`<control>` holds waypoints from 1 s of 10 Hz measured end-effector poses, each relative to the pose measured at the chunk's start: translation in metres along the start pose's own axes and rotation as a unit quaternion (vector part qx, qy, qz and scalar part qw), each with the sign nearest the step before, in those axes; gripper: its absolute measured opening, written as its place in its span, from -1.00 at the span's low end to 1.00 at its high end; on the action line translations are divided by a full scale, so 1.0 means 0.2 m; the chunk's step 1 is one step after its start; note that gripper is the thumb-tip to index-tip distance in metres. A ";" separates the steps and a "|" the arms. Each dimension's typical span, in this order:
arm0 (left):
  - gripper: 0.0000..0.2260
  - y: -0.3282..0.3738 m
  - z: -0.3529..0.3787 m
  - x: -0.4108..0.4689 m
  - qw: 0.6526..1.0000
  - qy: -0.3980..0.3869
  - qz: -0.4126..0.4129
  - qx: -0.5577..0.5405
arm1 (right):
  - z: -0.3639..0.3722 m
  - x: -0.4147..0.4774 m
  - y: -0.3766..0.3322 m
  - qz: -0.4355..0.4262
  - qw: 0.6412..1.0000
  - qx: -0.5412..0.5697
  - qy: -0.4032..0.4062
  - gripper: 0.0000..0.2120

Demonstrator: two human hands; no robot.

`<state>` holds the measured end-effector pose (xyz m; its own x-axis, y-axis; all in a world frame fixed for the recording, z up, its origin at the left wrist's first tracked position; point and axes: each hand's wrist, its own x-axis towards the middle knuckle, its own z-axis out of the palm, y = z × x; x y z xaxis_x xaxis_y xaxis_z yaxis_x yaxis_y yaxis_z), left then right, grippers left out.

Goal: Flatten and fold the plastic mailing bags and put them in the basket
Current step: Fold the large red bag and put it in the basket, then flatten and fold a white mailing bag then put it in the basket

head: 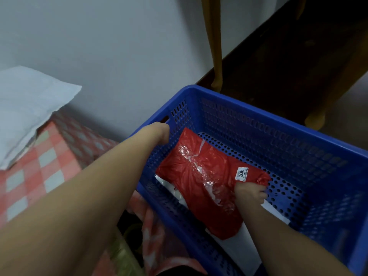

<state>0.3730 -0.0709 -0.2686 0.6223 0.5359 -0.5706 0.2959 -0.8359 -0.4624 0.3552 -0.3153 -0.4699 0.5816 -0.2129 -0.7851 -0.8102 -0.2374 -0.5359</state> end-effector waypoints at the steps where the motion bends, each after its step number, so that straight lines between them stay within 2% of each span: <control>1: -0.77 -0.07 0.03 -0.11 0.995 0.027 0.020 -0.093 | -0.01 -0.31 -0.21 -0.088 0.988 -0.117 0.038 -0.25; 2: -0.67 -0.14 0.02 -0.27 0.989 0.083 0.010 -0.120 | 0.02 -0.51 -0.39 -0.194 0.966 -0.164 0.044 -0.29; 3: -0.66 -0.23 0.00 -0.49 0.977 0.149 -0.004 -0.151 | 0.06 -0.74 -0.52 -0.258 0.952 -0.164 0.001 -0.34; 6: -0.64 -0.53 0.05 -1.05 0.925 0.304 -0.054 -0.223 | 0.19 -1.45 -0.72 -0.422 0.893 -0.151 -0.052 -0.44; 7: -0.64 -0.67 0.13 -1.22 0.904 0.339 -0.086 -0.246 | 0.25 -1.69 -0.70 -0.453 0.875 -0.160 -0.061 -0.49; 9: -0.66 -0.91 0.38 -1.39 0.880 0.345 -0.142 -0.295 | 0.42 -2.05 -0.61 -0.495 0.843 -0.176 -0.112 -0.52; 10: -0.66 -1.03 0.50 -1.45 0.851 0.371 -0.174 -0.327 | 0.54 -2.21 -0.56 -0.510 0.824 -0.189 -0.157 -0.47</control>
<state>0.0592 -0.0430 -0.0763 0.6284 0.7457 0.2215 0.7460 -0.6584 0.0998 0.1823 -0.0929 -0.0962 0.8509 0.5220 -0.0590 0.2043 -0.4324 -0.8782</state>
